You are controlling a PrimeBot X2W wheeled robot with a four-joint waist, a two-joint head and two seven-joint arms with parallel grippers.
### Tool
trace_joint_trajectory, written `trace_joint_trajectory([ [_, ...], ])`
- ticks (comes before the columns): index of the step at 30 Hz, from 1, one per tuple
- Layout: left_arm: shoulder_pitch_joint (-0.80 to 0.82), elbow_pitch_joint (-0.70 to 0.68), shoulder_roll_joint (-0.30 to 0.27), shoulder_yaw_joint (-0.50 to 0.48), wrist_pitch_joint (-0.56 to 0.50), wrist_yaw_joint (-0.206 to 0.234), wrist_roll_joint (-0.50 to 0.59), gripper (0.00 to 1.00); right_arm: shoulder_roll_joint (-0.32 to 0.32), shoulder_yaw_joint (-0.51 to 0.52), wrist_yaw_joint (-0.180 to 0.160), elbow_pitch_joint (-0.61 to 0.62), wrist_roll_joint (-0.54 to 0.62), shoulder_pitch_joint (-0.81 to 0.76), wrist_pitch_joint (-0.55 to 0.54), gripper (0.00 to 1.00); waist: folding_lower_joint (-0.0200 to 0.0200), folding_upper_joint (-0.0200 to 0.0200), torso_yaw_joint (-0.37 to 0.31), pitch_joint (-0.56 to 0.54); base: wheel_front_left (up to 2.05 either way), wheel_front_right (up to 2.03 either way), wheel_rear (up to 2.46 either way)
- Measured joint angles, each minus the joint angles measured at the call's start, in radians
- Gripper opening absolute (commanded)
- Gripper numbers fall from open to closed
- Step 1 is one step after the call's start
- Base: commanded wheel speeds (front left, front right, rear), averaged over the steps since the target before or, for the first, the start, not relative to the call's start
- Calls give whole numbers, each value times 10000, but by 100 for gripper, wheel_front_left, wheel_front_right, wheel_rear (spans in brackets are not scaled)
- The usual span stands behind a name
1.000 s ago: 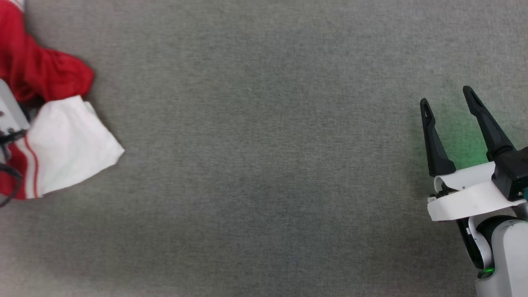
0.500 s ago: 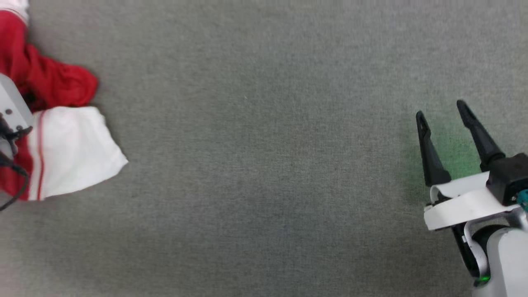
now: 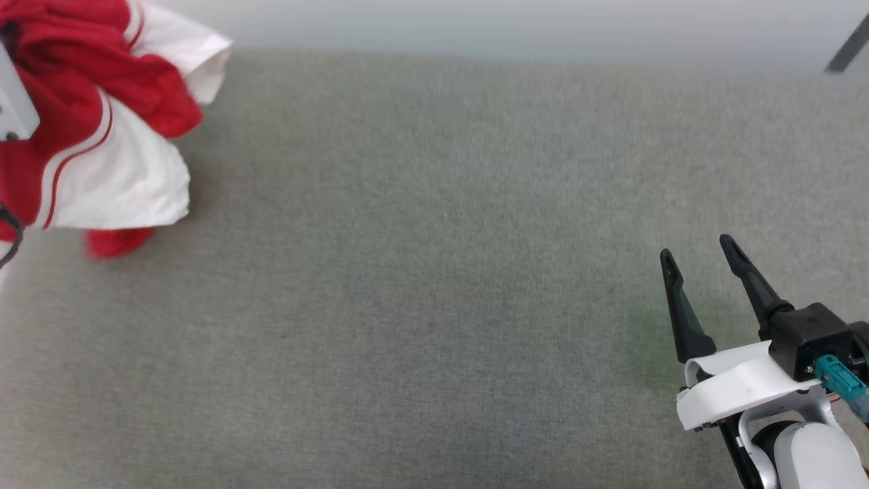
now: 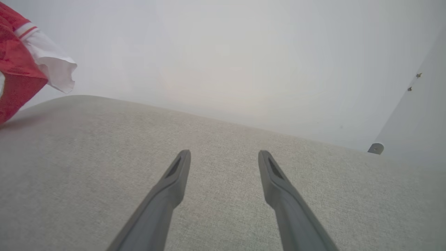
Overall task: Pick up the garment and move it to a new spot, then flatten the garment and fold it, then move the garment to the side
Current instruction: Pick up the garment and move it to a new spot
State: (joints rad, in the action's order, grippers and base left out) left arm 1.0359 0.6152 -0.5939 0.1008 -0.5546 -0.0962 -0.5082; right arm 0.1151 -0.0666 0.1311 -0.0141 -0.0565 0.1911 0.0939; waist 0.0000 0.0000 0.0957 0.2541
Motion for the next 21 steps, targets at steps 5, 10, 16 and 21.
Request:
trace_joint_trajectory([
  [5, 270, -495, 29, 439, -305, -184, -77, 0, -161, 0, 0, -75, -35, -179, 31, 100, 1, 0, 161, -817, 0, 0, 0],
  [10, 465, -1329, 171, 963, -786, -263, -219, 0, -247, 270, 0, -77, -19, -264, 77, 100, 0, 0, 243, -1493, 0, 0, 0],
  [16, 446, -2493, 608, 1325, -1722, -203, -556, 0, -286, 817, 0, -82, 142, -364, 104, 100, 1, 0, 64, -1985, 0, 0, 0],
  [21, 159, -3649, 1011, 1549, -2504, 96, -890, 0, -272, 1478, 0, 0, 286, -363, 111, 100, 0, 0, -384, -2079, 0, 0, 0],
])
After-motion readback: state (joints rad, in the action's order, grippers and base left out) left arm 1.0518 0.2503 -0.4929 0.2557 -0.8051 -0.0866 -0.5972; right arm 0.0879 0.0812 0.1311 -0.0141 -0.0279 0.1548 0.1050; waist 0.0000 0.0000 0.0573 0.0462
